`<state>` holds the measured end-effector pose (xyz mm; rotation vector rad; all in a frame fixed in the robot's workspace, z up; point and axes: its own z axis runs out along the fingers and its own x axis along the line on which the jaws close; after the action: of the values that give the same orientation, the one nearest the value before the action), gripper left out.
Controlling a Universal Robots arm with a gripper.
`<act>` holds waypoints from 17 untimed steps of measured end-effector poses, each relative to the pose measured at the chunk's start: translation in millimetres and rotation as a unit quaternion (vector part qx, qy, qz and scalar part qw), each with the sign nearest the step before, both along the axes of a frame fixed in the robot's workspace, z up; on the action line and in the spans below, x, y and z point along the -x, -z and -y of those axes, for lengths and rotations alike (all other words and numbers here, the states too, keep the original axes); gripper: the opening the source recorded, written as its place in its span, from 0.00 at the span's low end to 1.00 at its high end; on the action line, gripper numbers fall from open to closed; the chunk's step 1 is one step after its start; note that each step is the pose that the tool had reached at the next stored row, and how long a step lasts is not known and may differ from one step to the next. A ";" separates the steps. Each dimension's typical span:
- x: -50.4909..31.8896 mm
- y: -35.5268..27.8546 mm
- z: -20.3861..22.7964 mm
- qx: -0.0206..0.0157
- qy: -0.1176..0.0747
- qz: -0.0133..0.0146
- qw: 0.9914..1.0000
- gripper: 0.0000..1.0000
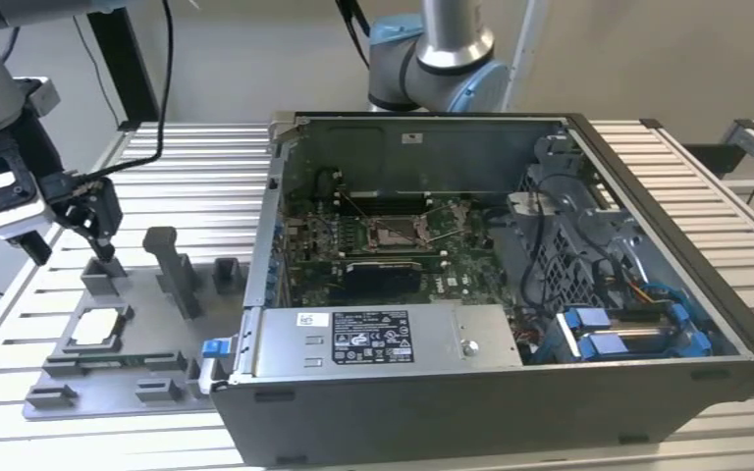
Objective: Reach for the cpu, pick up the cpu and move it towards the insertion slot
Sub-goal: 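Pick up the cpu and move it towards the insertion slot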
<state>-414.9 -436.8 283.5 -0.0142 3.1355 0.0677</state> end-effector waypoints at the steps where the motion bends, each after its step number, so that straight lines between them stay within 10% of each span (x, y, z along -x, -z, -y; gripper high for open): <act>1: 0.0 1.9 0.0 0.000 0.000 0.000 1.000 1.00; 17: 0.2 25.3 2.4 -0.001 0.000 0.000 1.000 1.00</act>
<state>-415.1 -439.2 258.3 -0.0129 3.1347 0.0701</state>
